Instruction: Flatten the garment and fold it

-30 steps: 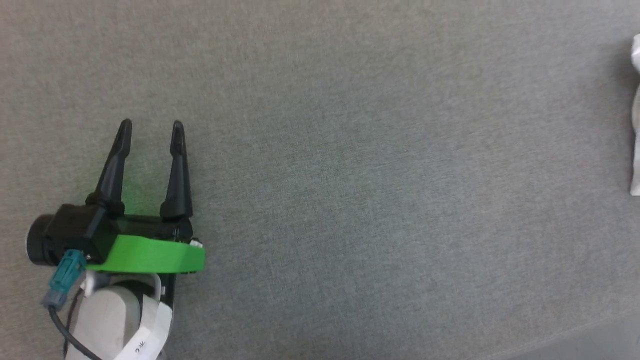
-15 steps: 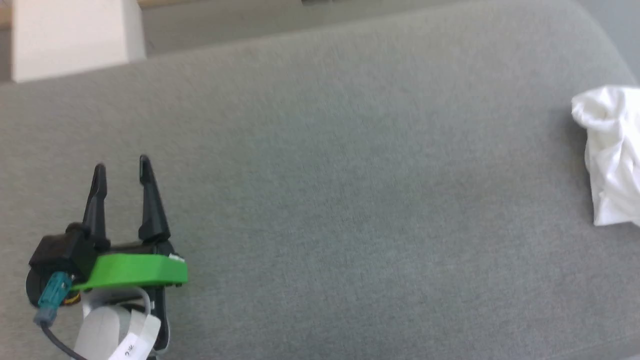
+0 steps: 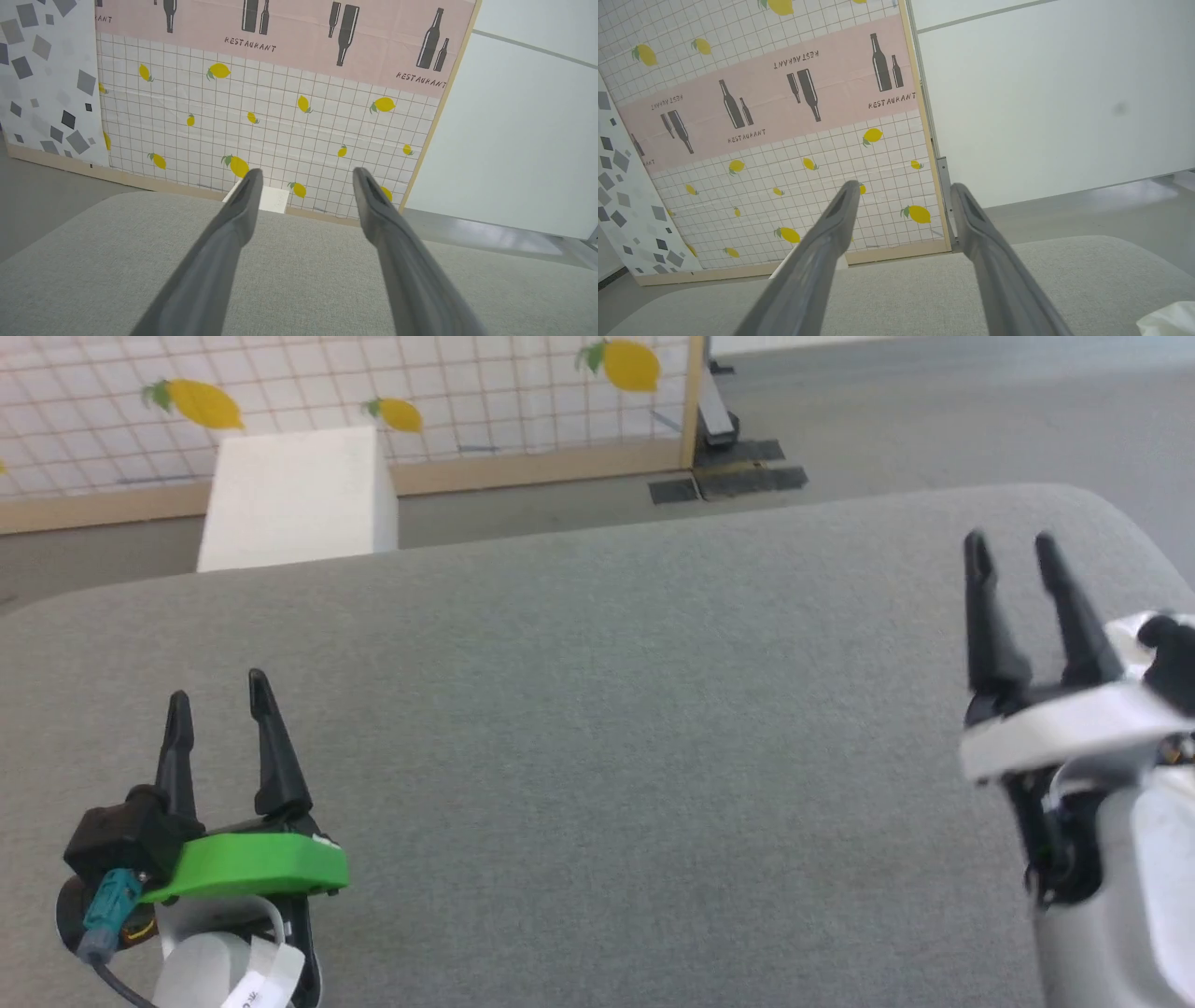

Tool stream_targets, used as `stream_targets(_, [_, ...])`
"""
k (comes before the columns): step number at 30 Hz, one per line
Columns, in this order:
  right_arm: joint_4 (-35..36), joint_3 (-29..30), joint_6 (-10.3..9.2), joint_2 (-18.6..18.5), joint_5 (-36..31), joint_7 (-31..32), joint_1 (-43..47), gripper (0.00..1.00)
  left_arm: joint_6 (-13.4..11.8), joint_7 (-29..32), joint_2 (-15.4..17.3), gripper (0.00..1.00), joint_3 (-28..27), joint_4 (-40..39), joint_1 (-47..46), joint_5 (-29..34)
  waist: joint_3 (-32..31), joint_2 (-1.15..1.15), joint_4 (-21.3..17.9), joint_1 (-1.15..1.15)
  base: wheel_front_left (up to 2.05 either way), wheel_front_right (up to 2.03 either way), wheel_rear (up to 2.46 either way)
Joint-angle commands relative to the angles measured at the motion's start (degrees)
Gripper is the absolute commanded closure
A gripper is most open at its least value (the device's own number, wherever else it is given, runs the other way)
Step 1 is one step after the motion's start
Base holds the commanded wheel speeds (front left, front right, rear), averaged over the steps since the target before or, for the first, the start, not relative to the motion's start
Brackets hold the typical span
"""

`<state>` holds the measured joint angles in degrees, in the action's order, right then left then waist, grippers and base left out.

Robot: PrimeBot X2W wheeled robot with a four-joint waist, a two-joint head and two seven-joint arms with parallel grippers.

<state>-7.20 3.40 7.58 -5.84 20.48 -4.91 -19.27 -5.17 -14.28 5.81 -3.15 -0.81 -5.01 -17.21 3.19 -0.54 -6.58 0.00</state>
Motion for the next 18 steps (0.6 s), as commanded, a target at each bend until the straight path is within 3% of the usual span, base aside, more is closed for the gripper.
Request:
stream_targets(1, [0.9,-0.3,-0.09,0.7,-1.1,-0.8,2.3,0.0,-0.1,-0.3,-0.2,0.0,0.2,0.4,0.2,-0.3,-2.6,0.53,2.7,0.0,0.0,0.0,0.0])
stream_targets(7, [0.3,-1.6,-0.09,2.6,-2.9,-3.1,8.8,0.0,0.0,0.7,0.4,0.0,2.4,2.8,0.0,1.4,-3.6,0.53,4.4,0.0,0.0,0.0,0.0])
stream_targets(18, [-2.0,-4.6,-0.09,2.9,-7.6,-3.9,14.0,0.0,2.1,4.2,2.8,0.0,7.6,8.8,-0.2,4.9,-4.4,0.53,6.0,0.0,0.0,0.0,0.0])
